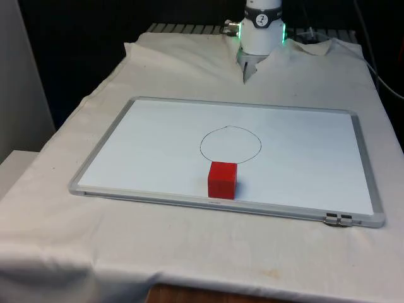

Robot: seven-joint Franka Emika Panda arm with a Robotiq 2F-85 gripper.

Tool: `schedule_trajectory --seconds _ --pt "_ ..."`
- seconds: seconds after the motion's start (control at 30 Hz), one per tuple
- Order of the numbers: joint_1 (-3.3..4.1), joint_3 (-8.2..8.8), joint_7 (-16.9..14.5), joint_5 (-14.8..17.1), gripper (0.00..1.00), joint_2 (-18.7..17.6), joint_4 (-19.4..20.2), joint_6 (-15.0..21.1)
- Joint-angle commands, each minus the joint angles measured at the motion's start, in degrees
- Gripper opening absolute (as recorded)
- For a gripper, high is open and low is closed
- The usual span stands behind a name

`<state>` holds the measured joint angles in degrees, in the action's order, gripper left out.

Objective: Push the cube into the marked area.

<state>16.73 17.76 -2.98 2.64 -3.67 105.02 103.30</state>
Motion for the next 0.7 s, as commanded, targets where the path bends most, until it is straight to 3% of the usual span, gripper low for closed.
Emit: schedule_trajectory --seconds 0.0,0.13,0.17,0.2,0.5,0.53,0.6,0.67 --pt "0.0 0.0 0.0 0.0 0.96 0.34 0.34 0.11" --pt "0.0 0.0 -0.06 0.0 0.72 0.52 0.52 0.17" --pt "0.0 0.0 -0.06 0.0 0.62 0.11 0.11 -0.06" --pt "0.0 0.0 -0.06 0.0 0.62 0.52 0.52 0.17" --pt "-0.06 0.0 -0.11 0.0 0.14 0.17 0.17 -0.06" --pt "0.0 0.0 -0.06 0.0 0.14 0.57 0.57 0.23" --pt "0.0 0.0 -0.17 0.17 0.02 0.46 0.52 0.29" --pt "0.0 -0.06 -0.17 0.34 0.0 0.11 0.34 0.46"
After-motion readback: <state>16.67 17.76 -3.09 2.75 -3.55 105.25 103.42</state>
